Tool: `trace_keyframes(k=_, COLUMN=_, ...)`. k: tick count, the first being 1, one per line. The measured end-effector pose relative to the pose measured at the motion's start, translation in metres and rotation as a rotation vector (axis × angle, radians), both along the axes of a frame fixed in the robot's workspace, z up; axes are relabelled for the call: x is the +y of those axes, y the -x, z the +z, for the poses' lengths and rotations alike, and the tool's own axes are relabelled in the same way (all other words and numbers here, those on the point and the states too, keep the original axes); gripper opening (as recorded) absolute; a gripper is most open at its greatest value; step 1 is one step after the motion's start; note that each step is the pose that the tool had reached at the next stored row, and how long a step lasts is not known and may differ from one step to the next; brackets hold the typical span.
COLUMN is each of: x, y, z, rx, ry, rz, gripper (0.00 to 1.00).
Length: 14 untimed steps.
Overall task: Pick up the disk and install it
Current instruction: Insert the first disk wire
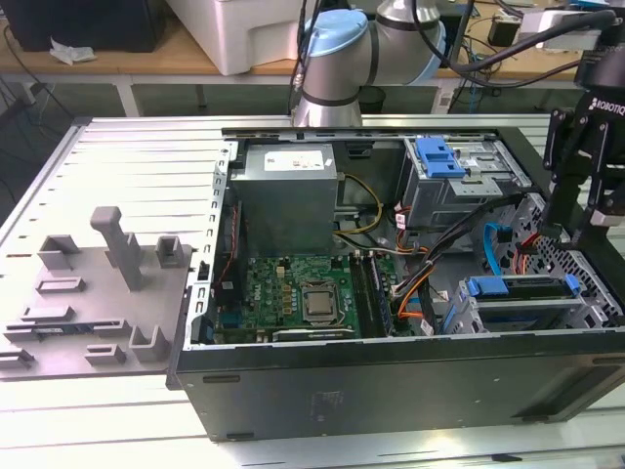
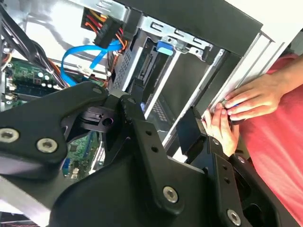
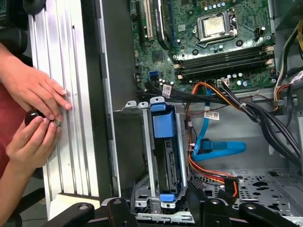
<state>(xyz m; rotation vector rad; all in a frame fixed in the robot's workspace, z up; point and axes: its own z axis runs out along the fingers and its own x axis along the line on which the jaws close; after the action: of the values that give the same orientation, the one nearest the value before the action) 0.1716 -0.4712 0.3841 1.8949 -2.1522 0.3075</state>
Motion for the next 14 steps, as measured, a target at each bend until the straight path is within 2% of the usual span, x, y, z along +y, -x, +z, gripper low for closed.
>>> trace_keyframes(k=4, x=0.0043, y=-0.006, z=-0.0036, rx=0.0000, ry=0.0000, rz=-0.030, gripper=0.55)
trace_keyframes(k=5, x=0.0048, y=-0.006, z=-0.0040, rx=0.0000, ry=0.0000, rz=-0.035, gripper=0.48)
trace_keyframes(k=6, x=0.0055, y=-0.007, z=-0.0044, rx=0.0000, ry=-0.0002, rz=-0.039, gripper=0.48)
trace_keyframes(k=7, x=0.0067, y=-0.008, z=-0.0048, rx=0.0000, ry=0.0000, rz=-0.045, gripper=0.42)
trace_keyframes(k=8, x=0.0077, y=-0.008, z=-0.0051, rx=-0.0001, ry=-0.0001, rz=-0.049, gripper=0.42)
trace_keyframes(k=9, x=0.0091, y=-0.009, z=-0.0056, rx=0.0000, ry=-0.0002, rz=-0.054, gripper=0.35)
trace_keyframes(k=12, x=0.0128, y=-0.009, z=-0.0065, rx=0.0000, ry=-0.0001, rz=-0.067, gripper=0.35)
trace_keyframes(k=14, x=0.0184, y=-0.011, z=-0.0085, rx=0.0000, ry=-0.0002, rz=-0.092, gripper=0.35)
